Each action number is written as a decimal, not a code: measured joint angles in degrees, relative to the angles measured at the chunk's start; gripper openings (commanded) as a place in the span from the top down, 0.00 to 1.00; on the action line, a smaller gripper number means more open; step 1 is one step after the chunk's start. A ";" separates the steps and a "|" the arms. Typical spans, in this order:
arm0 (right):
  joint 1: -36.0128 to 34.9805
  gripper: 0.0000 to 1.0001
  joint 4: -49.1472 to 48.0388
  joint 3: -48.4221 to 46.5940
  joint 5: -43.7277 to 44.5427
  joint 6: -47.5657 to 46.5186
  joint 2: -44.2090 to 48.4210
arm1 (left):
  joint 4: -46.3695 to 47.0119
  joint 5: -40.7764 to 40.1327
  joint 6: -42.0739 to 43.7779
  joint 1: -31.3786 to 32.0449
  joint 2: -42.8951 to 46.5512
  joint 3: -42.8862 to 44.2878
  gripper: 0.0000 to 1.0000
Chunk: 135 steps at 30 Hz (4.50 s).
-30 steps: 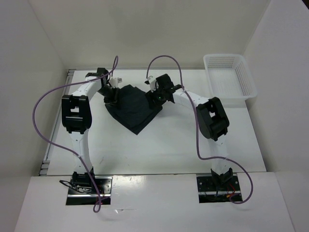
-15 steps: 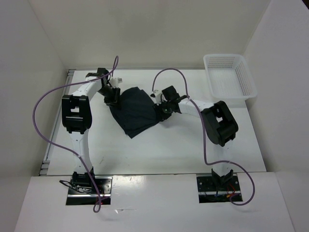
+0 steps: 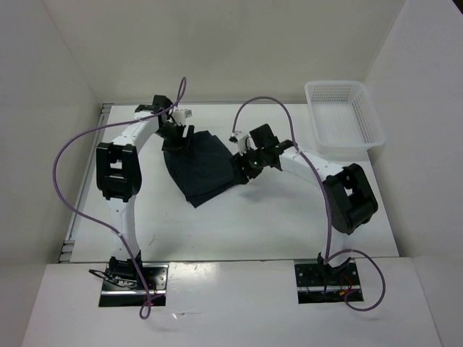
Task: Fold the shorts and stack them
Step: Fold the shorts
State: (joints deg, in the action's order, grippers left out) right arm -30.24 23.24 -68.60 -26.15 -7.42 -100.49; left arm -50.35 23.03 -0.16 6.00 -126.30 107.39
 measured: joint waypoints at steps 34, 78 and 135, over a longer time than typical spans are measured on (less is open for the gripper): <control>2.29 0.84 -5.60 -9.84 1.05 1.92 -17.18 | -0.57 11.54 -0.63 -10.40 -6.84 -2.58 0.84; 7.80 0.25 1.16 -6.49 13.42 -6.25 6.10 | 11.10 0.74 -0.35 3.32 18.21 -35.36 0.00; 30.29 0.01 0.35 23.67 17.81 -0.59 50.88 | 20.50 4.26 -0.20 -23.56 55.89 -51.15 0.00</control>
State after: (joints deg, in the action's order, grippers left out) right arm 0.05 23.59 -44.93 -8.34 -8.01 -49.60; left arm -29.85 27.29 -0.36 -17.56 -70.41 56.25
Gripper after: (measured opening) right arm 0.990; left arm 0.997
